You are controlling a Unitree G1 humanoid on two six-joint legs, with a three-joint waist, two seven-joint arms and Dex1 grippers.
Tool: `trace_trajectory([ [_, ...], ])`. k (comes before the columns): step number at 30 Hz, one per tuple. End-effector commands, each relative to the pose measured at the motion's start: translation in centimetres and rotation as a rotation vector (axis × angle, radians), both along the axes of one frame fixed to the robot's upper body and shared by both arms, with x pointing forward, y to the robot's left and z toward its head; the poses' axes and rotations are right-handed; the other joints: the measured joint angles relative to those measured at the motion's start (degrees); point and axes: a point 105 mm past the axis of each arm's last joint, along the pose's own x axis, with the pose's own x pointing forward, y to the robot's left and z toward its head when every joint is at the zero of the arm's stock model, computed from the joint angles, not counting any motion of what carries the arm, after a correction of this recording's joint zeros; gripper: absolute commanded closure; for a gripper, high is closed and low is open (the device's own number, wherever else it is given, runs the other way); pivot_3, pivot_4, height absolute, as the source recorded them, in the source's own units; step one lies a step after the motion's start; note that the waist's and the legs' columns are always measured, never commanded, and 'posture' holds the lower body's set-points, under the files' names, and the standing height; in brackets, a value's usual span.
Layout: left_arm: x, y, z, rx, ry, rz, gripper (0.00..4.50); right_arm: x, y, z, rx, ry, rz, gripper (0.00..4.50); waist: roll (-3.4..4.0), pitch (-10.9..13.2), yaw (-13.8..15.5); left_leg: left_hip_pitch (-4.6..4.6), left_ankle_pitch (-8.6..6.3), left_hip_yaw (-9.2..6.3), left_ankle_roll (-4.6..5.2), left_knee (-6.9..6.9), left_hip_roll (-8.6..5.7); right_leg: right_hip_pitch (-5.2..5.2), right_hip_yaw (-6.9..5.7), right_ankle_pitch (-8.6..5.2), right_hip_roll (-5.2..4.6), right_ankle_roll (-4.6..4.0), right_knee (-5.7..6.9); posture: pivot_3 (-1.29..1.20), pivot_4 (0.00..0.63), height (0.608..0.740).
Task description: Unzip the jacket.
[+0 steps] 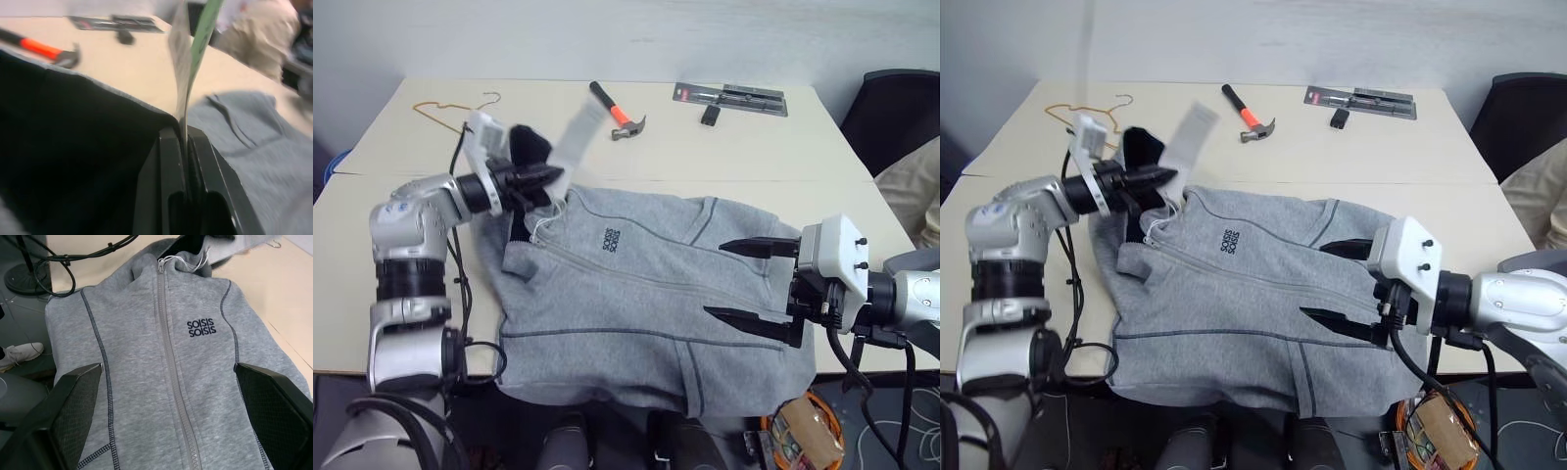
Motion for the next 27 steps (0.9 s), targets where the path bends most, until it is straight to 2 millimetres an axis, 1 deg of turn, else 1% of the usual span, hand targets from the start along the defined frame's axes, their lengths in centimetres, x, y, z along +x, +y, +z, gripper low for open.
trace_trajectory([
  [1,-2.4,-2.2,0.1,0.199,-0.178,-0.127,4.47,0.0,-0.2,0.6,-0.019,-0.035,0.004,0.0,0.0,0.0,0.0,0.01,0.0,0.0,0.0,0.01,0.0,0.02,0.0,0.0,0.0,0.0,-0.01,0.0,0.15,0.74],
  [2,-2.5,-2.5,-0.6,0.242,-0.196,-0.142,4.47,0.0,-0.2,0.6,-0.019,-0.036,0.003,0.0,0.01,0.0,0.0,0.06,0.0,0.0,0.0,0.0,-0.01,0.07,0.01,0.0,0.0,0.0,-0.03,0.0,0.15,0.74],
  [4,-2.7,-2.9,-1.5,0.265,-0.188,-0.182,4.47,0.1,-0.2,0.5,-0.018,-0.038,0.0,0.0,0.02,0.0,0.2,0.11,-0.01,0.0,0.01,0.0,-0.02,0.14,0.01,0.0,-0.01,0.0,-0.07,0.0,0.15,0.74],
  [5,-2.7,-3.0,-1.8,0.278,-0.189,-0.197,3.98,0.1,-0.2,0.5,-0.018,-0.039,-0.001,0.0,0.01,0.0,0.1,0.11,-0.01,0.0,0.02,0.0,-0.03,0.15,0.01,0.0,-0.01,0.0,-0.07,0.0,0.15,0.74],
  [6,-2.7,-3.1,-2.1,0.296,-0.191,-0.214,3.78,0.1,-0.1,0.5,-0.017,-0.04,-0.003,0.0,0.01,0.0,0.1,0.09,-0.01,0.0,0.03,0.0,-0.02,0.14,0.01,0.0,-0.01,0.0,-0.07,0.0,0.15,0.74],
  [7,-2.7,-3.1,-2.4,0.312,-0.2,-0.223,3.44,0.1,-0.1,0.5,-0.016,-0.04,-0.004,0.0,0.02,0.0,0.1,0.09,-0.02,0.0,0.04,0.0,-0.02,0.14,0.01,0.0,0.0,0.0,-0.09,0.0,0.15,0.74],
  [10,-1.5,-2.8,-2.7,0.365,-0.243,-0.179,2.53,0.1,-0.2,0.5,-0.014,-0.043,-0.017,0.0,0.02,0.0,0.1,0.09,-0.02,0.0,0.05,-0.04,-0.02,0.13,0.01,0.0,0.01,0.0,-0.13,0.0,0.15,0.74],
  [12,-0.6,-2.1,-2.8,0.387,-0.249,-0.133,1.93,0.2,-0.2,0.4,-0.015,-0.045,-0.024,0.0,0.02,0.0,0.1,0.09,-0.03,0.0,0.05,-0.03,-0.01,0.13,0.01,0.0,0.01,0.0,-0.14,0.0,0.15,0.74],
  [14,0.3,-0.9,-2.6,0.381,-0.238,-0.066,1.93,0.3,-0.3,0.2,-0.025,-0.051,-0.03,0.0,0.02,0.0,0.1,0.09,-0.03,0.0,0.06,-0.03,-0.01,0.13,0.0,0.0,0.02,0.0,-0.13,0.0,0.15,0.74],
  [16,1.1,0.8,-1.9,0.326,-0.206,0.016,1.93,0.4,-0.2,0.0,-0.032,-0.058,-0.033,0.0,0.02,0.0,-0.1,0.08,-0.03,0.0,0.06,-0.04,0.0,0.12,0.0,0.0,0.02,0.0,-0.13,0.0,0.15,0.74],
  [18,1.3,2.4,-1.0,0.247,-0.177,0.074,1.93,0.7,-0.1,-0.1,-0.04,-0.069,-0.036,0.0,0.02,0.0,-0.3,0.08,-0.03,0.0,0.07,-0.05,0.02,0.09,0.01,0.0,0.04,0.0,-0.12,0.0,0.15,0.74],
  [20,0.6,3.8,0.2,0.114,-0.114,0.093,1.93,1.2,0.0,-0.5,-0.067,-0.087,-0.042,0.0,0.02,0.0,-0.4,0.08,-0.03,0.0,0.06,-0.06,0.03,0.07,0.0,0.0,0.05,-0.01,-0.12,0.0,0.15,0.74],
  [21,0.1,4.8,0.7,0.044,-0.08,0.101,1.93,1.5,0.1,-0.8,-0.078,-0.095,-0.045,0.0,0.02,0.0,-0.4,0.08,-0.03,0.0,0.06,-0.06,0.04,0.06,0.0,0.0,0.05,-0.01,-0.1,0.0,0.15,0.74],
  [22,-0.1,6.2,0.7,-0.003,-0.04,0.15,1.93,1.8,0.3,-1.0,-0.085,-0.104,-0.044,0.0,0.02,0.0,-0.6,0.06,-0.03,0.0,0.06,-0.06,0.04,0.05,-0.01,-0.01,0.05,-0.01,-0.11,0.0,0.15,0.74],
  [23,-0.1,7.1,0.7,-0.028,-0.016,0.187,1.93,2.1,0.5,-1.1,-0.089,-0.11,-0.042,0.0,0.02,0.0,-0.7,0.07,-0.03,0.0,0.06,-0.05,0.04,0.06,0.0,-0.01,0.05,-0.01,-0.1,0.0,0.15,0.74],
  [26,1.2,12.1,-3.0,0.103,0.046,0.465,1.93,2.7,1.6,-0.8,-0.071,-0.132,-0.005,0.0,0.06,0.0,-0.9,0.09,-0.03,0.0,0.06,-0.05,0.03,0.06,0.0,-0.01,0.03,-0.01,-0.1,0.0,0.15,0.74],
  [27,1.4,13.0,-3.8,0.14,0.056,0.519,1.93,2.8,1.8,-0.7,-0.068,-0.137,0.002,0.0,0.08,0.0,-0.9,0.11,-0.03,0.0,0.06,-0.05,0.02,0.07,0.0,-0.01,0.02,-0.01,-0.08,0.0,0.15,0.74],
])
